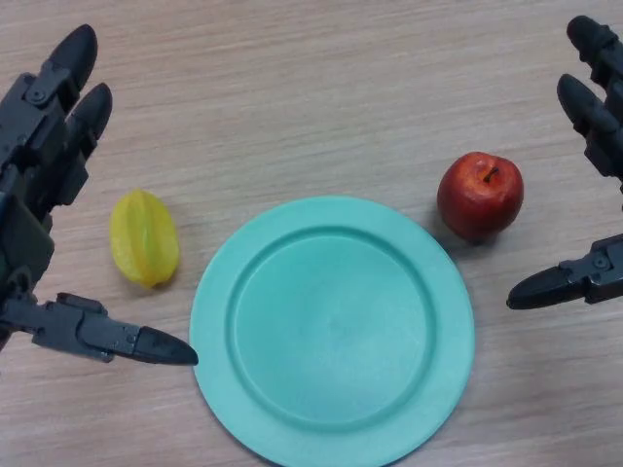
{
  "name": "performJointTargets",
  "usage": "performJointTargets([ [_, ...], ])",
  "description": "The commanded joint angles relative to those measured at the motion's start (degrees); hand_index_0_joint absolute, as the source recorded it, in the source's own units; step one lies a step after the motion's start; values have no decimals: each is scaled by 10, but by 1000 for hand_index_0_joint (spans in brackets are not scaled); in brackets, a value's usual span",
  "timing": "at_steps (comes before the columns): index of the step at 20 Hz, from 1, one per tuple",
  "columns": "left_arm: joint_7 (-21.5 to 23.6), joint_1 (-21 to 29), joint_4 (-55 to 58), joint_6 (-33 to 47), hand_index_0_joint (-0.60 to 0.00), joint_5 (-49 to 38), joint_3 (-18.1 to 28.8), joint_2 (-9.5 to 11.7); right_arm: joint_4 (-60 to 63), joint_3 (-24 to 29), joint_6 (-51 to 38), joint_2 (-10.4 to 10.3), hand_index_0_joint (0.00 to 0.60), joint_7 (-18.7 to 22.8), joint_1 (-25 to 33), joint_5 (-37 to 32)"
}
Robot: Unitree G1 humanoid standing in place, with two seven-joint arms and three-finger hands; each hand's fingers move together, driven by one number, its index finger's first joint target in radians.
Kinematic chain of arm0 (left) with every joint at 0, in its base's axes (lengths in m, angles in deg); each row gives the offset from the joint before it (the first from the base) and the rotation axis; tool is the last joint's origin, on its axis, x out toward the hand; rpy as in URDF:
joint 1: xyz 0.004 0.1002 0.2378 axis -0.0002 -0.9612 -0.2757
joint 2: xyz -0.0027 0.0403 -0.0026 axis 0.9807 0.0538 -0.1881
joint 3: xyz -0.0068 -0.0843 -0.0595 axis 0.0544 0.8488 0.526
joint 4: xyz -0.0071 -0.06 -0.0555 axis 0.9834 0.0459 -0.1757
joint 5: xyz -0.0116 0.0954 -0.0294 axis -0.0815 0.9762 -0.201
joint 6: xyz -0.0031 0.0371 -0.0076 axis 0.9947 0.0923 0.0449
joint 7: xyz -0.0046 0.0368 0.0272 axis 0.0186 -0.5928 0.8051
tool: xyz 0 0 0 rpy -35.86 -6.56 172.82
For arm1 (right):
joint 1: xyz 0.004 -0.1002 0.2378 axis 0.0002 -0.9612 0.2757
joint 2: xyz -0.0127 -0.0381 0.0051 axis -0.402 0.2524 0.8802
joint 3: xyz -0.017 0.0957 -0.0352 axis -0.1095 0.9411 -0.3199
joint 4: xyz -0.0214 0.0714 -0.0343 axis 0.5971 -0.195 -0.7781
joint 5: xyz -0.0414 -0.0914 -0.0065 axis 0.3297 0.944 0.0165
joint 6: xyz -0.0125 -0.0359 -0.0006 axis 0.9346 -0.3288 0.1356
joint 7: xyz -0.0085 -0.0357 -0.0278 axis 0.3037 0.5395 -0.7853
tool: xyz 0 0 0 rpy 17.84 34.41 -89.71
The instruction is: Pick up the red apple and place it on the plate
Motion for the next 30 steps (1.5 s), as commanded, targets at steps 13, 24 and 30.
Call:
performJointTargets([
  [13, 46, 22, 46, 18, 0, -20, 7, 18, 319, -45, -188, 25, 0, 30, 181, 144],
  [24, 47, -10, 55, 49, 0, -28, 9, 3, 512, -78, -216, -6, 549, 109, 260, 241],
  [30, 51, 4, 59, 33, 0, -52, 40, 16, 456, -82, -204, -16, 600, 122, 254, 227],
])
